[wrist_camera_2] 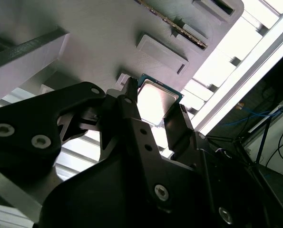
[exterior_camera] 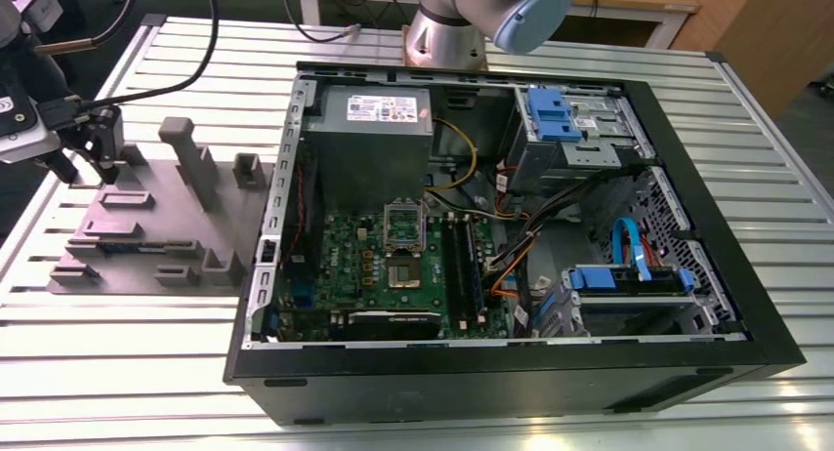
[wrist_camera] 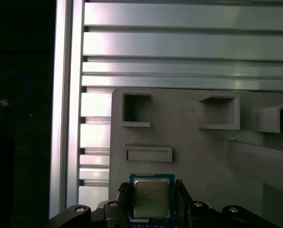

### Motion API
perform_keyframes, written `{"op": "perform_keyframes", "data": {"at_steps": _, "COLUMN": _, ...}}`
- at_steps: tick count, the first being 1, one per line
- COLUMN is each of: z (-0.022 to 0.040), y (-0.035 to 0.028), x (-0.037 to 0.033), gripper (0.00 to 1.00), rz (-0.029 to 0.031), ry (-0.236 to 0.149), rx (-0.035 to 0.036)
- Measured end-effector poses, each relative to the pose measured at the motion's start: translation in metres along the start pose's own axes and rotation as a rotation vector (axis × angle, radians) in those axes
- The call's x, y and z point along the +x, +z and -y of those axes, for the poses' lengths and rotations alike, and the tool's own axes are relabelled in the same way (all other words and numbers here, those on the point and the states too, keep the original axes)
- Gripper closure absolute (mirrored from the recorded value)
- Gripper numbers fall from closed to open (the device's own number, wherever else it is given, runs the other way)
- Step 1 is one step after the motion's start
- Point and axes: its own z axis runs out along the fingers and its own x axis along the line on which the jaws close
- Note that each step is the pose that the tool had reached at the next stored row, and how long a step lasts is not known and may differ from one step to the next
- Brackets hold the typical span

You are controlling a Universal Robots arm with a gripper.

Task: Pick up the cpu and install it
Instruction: 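Pick up the cpu and move it towards the insertion slot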

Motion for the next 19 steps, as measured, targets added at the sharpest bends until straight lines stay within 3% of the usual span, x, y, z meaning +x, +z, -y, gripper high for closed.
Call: {"op": "perform_keyframes", "data": {"at_steps": 19, "z": -0.0002, "y": -0.0043, "x": 0.0000, "gripper": 0.53, "rz": -0.0002, "ry": 0.000, "rx": 0.0002}}
